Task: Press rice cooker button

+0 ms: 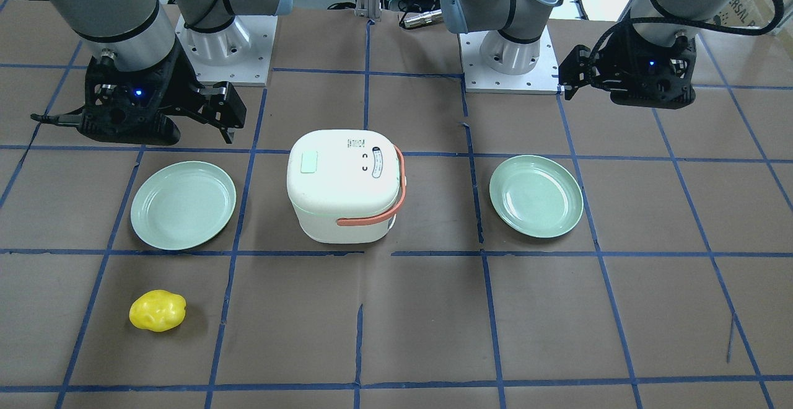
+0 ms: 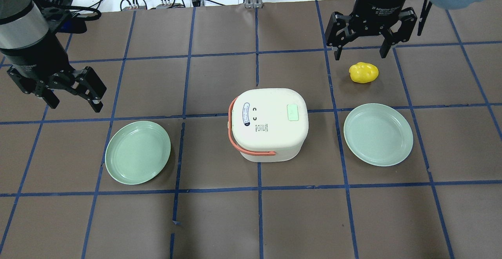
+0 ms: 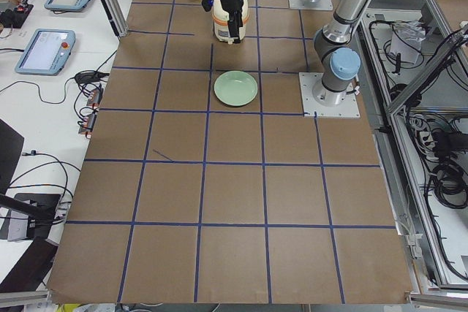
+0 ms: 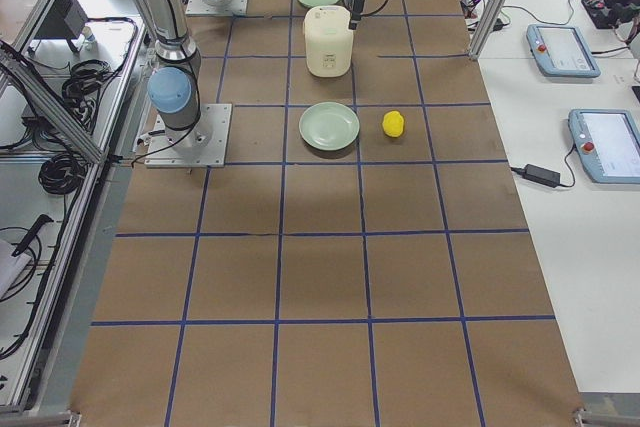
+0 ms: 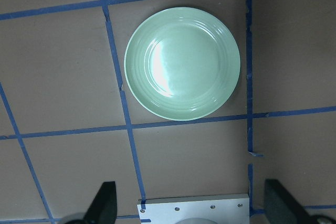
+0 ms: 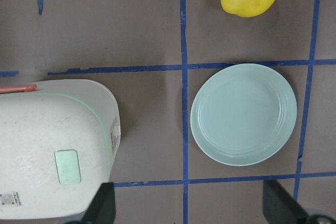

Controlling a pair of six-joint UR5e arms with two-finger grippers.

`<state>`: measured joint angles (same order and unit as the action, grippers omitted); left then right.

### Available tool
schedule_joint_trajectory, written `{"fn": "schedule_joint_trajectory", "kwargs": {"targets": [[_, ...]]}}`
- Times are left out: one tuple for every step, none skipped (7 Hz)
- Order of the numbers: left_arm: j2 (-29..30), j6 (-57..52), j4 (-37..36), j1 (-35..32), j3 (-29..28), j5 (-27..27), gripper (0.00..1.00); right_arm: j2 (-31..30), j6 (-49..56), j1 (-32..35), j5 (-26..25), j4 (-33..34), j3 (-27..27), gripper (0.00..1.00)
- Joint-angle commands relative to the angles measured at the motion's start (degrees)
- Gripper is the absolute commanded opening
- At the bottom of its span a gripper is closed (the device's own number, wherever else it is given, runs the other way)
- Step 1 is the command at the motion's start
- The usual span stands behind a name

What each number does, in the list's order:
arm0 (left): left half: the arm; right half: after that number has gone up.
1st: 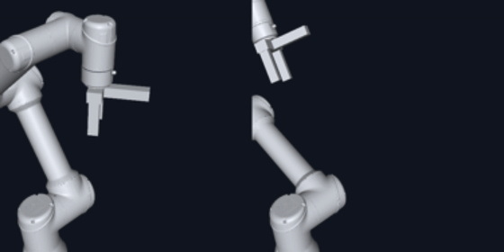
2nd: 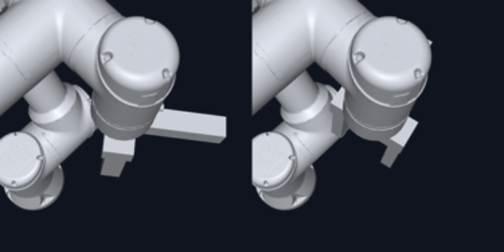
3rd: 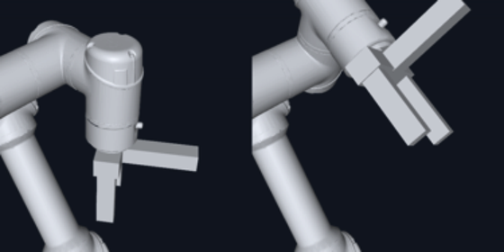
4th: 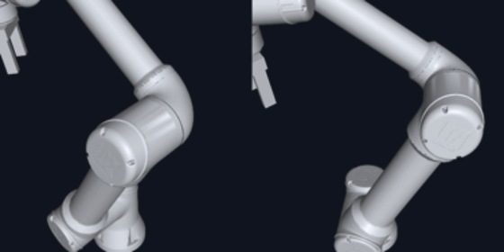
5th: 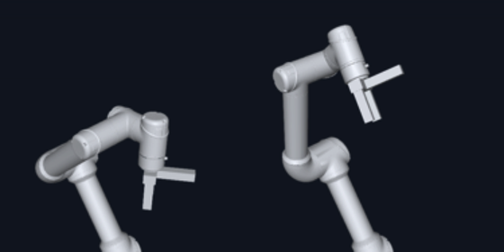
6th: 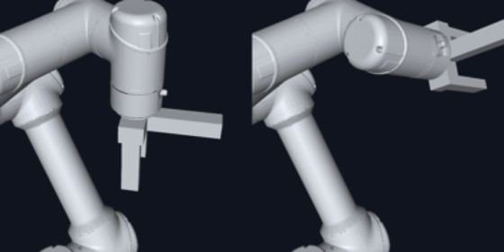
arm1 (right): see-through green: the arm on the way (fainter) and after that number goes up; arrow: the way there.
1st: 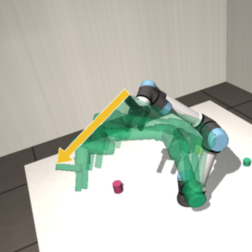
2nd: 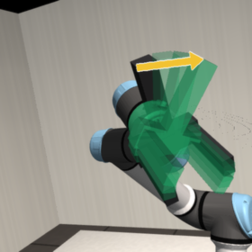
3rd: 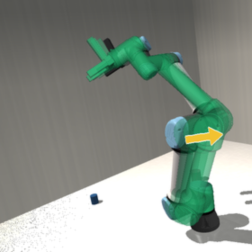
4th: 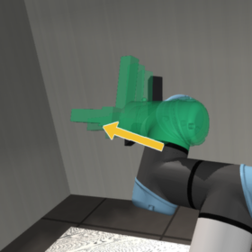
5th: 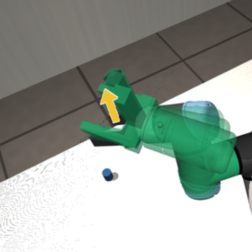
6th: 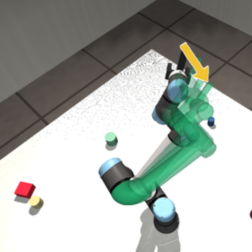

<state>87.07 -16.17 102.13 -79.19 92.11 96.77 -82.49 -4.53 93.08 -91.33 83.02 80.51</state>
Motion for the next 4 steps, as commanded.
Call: {"fn": "schedule_joint_trajectory", "kwargs": {"targets": [[-0.1, 0.0, 0.0, 0.0, 0.0, 0.0, 1.00, -0.3, -0.8, 0.0, 0.1, 0.0, -0.1, 1.00], [0.0, 0.0, 0.0, 0.0, 0.0, 0.0, 1.00, -0.3, -2.1, 0.7, 0.4, 0.0, -0.2, 1.00], [0.0, 0.0, 0.0, 0.0, 0.0, 0.0, 1.00, -0.1, -5.5, 2.8, 1.7, 0.1, -0.1, 1.00], [0.0, 0.0, 0.0, 0.0, 0.0, 0.0, 1.00, 0.2, -7.8, 6.0, 1.7, 1.7, 0.7, 1.00]]}}
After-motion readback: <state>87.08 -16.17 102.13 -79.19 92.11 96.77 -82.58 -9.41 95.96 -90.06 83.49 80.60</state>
